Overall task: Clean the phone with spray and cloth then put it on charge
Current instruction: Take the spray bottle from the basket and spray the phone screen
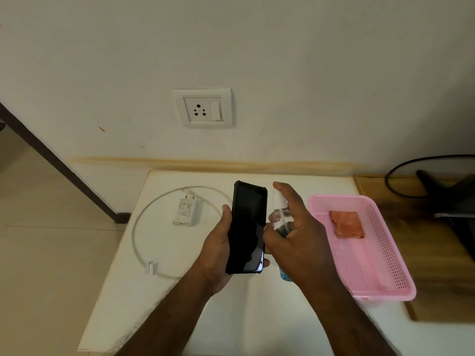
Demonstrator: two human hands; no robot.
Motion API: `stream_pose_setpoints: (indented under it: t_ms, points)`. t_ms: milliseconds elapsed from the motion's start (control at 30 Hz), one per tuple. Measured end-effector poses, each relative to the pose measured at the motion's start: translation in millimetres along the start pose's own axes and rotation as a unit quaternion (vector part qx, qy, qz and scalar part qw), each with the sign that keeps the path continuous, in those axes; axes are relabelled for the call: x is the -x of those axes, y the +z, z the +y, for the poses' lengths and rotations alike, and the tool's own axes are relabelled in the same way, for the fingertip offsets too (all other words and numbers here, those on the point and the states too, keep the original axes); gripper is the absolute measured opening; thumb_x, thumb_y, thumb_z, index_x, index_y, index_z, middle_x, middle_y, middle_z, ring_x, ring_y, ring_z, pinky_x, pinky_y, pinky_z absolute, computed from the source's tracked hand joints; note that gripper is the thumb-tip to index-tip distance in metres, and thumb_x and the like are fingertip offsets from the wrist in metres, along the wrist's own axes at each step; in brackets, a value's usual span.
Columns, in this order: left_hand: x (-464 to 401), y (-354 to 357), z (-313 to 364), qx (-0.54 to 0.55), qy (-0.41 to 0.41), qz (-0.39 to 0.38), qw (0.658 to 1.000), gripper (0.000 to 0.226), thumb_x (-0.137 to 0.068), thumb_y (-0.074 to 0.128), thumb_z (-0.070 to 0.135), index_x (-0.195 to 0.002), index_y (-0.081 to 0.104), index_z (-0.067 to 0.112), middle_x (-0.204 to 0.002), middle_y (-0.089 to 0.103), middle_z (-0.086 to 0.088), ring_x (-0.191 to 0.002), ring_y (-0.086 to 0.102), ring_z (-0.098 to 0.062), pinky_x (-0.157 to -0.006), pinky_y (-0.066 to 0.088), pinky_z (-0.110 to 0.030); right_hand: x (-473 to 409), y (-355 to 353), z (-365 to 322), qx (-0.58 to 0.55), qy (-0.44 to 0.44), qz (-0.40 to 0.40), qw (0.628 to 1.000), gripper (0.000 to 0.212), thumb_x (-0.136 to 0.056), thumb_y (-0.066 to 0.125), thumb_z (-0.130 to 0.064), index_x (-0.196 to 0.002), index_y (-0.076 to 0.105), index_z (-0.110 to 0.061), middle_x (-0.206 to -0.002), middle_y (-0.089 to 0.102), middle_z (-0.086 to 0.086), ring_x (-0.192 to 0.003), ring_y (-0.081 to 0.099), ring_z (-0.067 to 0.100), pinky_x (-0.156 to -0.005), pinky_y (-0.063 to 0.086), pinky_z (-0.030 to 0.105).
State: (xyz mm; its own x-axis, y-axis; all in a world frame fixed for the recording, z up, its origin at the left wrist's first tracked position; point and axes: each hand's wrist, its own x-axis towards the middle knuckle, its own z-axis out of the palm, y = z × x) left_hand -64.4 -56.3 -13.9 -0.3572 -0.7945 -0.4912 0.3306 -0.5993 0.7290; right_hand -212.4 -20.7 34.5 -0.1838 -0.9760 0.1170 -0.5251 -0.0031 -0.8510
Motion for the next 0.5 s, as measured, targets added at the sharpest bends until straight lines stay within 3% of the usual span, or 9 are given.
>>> stream_pose_setpoints:
  t_ms: [267, 367, 500]
  points:
    - [-3, -6, 6, 0.058, 0.015, -0.080, 0.995, 0.074, -0.092, 0.022, 0.075, -0.127, 0.068, 0.028, -0.132, 0.066, -0.017, -0.108, 0.065, -0.041, -0.096, 0.049, -0.061, -3, -3, 6, 0.007, -0.016, 0.051, 0.999, 0.076, -0.077, 0.062, -0.033, -0.133, 0.026, -0.070, -0.107, 0.064, -0.010, -0.076, 0.064, -0.005, -0.056, 0.048, 0.005]
    - [-4, -8, 8, 0.080, 0.017, -0.096, 0.992, 0.076, -0.092, 0.022, 0.075, -0.131, 0.066, 0.026, -0.133, 0.064, -0.020, -0.103, 0.064, -0.040, -0.090, 0.053, -0.056, -5, -5, 11, 0.018, -0.018, 0.056, 0.998, 0.080, -0.082, 0.064, -0.021, -0.131, 0.026, -0.071, -0.110, 0.063, -0.006, -0.073, 0.064, 0.000, -0.052, 0.048, 0.007]
    - [-5, -8, 8, 0.086, 0.020, -0.105, 0.991, 0.076, -0.089, 0.025, 0.076, -0.130, 0.066, 0.028, -0.133, 0.064, -0.019, -0.105, 0.064, -0.041, -0.090, 0.053, -0.056, -5, -4, 12, 0.038, -0.013, 0.051, 0.998, 0.083, -0.084, 0.067, -0.020, -0.125, 0.022, -0.077, -0.121, 0.059, -0.005, -0.073, 0.064, 0.011, -0.047, 0.043, 0.003]
